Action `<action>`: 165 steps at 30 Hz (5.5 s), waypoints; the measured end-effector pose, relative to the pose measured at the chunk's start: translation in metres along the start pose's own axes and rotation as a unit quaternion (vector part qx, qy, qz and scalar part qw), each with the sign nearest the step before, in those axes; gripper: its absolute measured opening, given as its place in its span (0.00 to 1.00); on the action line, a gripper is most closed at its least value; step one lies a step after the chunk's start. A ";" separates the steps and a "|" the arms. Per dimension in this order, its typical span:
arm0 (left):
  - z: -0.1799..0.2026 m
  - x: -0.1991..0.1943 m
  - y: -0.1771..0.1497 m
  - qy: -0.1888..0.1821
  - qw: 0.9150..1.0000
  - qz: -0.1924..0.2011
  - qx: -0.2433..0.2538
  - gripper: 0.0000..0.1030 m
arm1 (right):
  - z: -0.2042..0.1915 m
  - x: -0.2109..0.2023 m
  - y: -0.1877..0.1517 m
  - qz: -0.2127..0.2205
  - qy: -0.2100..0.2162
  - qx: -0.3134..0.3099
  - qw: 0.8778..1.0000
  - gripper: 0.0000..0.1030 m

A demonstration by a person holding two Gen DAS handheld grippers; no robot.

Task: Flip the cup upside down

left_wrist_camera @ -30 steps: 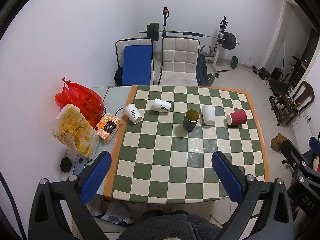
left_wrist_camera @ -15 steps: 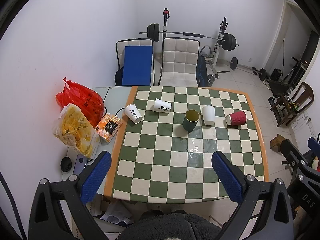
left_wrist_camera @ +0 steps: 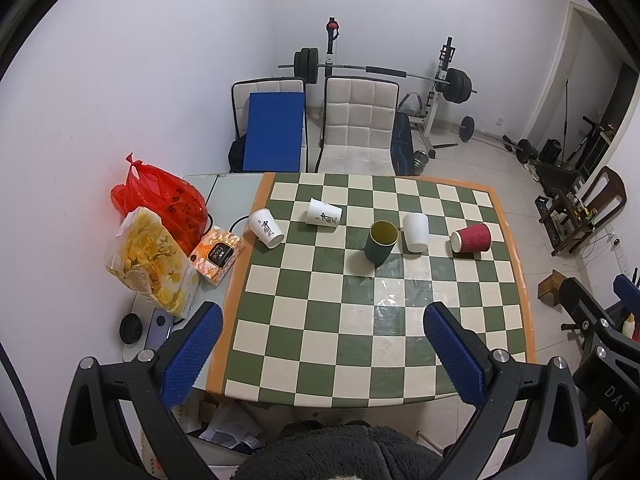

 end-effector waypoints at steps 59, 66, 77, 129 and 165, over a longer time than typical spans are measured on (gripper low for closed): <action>-0.028 0.309 0.048 0.061 0.984 -0.162 -0.036 1.00 | -0.022 0.355 -0.071 -0.214 -0.027 0.025 0.976 1.00; -0.039 0.387 0.065 0.058 0.977 -0.201 -0.038 1.00 | -0.028 0.420 -0.089 -0.265 -0.052 0.044 0.962 1.00; -0.044 0.508 0.063 -0.050 0.917 -0.331 -0.219 1.00 | -0.008 0.471 -0.114 -0.315 -0.095 0.081 0.941 1.00; -0.052 0.402 0.023 0.012 0.958 -0.283 0.039 0.81 | 0.018 0.481 -0.143 -0.344 -0.114 0.119 0.925 0.98; 0.150 0.364 -0.158 -0.020 0.909 -0.365 0.200 0.82 | 0.100 0.392 -0.276 -0.385 -0.098 0.063 0.915 0.98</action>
Point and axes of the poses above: each gripper's, at about its wrist camera, not at the fingertips, and x roughly the way its jaws point, z to its right, y to its top, the point moved 10 cm from there along x, roughly the way its jaws point, and after that the axes turned 2 degrees about x, right-handed, at the moved point
